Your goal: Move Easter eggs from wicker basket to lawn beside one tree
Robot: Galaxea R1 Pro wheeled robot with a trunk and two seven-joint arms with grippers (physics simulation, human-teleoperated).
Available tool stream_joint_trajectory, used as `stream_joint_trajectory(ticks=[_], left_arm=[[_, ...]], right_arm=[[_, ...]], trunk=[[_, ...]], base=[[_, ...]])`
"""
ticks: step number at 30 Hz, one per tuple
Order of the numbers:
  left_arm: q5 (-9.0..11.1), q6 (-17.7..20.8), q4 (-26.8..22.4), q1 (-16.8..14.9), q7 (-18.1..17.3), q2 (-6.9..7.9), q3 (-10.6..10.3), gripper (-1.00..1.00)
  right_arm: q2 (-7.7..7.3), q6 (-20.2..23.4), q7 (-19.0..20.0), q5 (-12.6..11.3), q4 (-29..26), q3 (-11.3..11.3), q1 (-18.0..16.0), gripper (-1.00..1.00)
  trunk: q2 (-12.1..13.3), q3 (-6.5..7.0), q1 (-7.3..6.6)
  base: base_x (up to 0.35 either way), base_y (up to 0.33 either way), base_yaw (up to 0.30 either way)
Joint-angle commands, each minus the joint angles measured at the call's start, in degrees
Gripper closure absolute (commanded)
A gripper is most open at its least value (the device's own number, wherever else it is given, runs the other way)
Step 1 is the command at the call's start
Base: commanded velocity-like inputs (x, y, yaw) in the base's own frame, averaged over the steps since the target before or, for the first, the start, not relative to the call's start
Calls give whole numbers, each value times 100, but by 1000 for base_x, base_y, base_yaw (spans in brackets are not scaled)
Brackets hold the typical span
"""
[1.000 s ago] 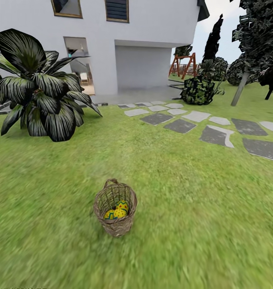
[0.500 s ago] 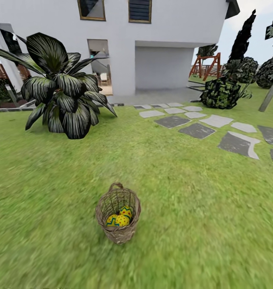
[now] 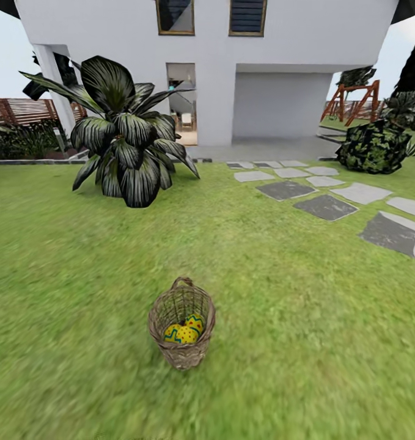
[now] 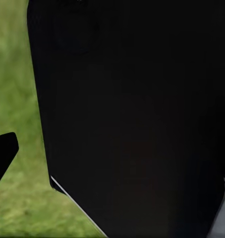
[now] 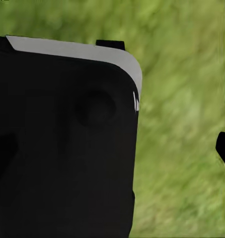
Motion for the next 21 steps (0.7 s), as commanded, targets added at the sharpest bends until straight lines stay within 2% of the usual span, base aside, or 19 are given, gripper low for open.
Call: stream_joint_trajectory(ticks=[1,11,21], left_arm=[[-1,-9,-2,-1,-5,0,0,-100],[-1,-6,-2,-1,-5,5,1,-100],[-1,-11,-2,-1,-5,8,2,-100]], right_arm=[[-1,-15,-4,13,3,16,-2,-100],[6,-22,-4,12,3,16,-4,-100],[8,-16,-4,14,3,17,-2,-100]], trunk=[[-2,-2,0],[-2,23,0],[-2,47,0]], base=[[0,-296,279],[0,-281,279],[23,-218,279]])
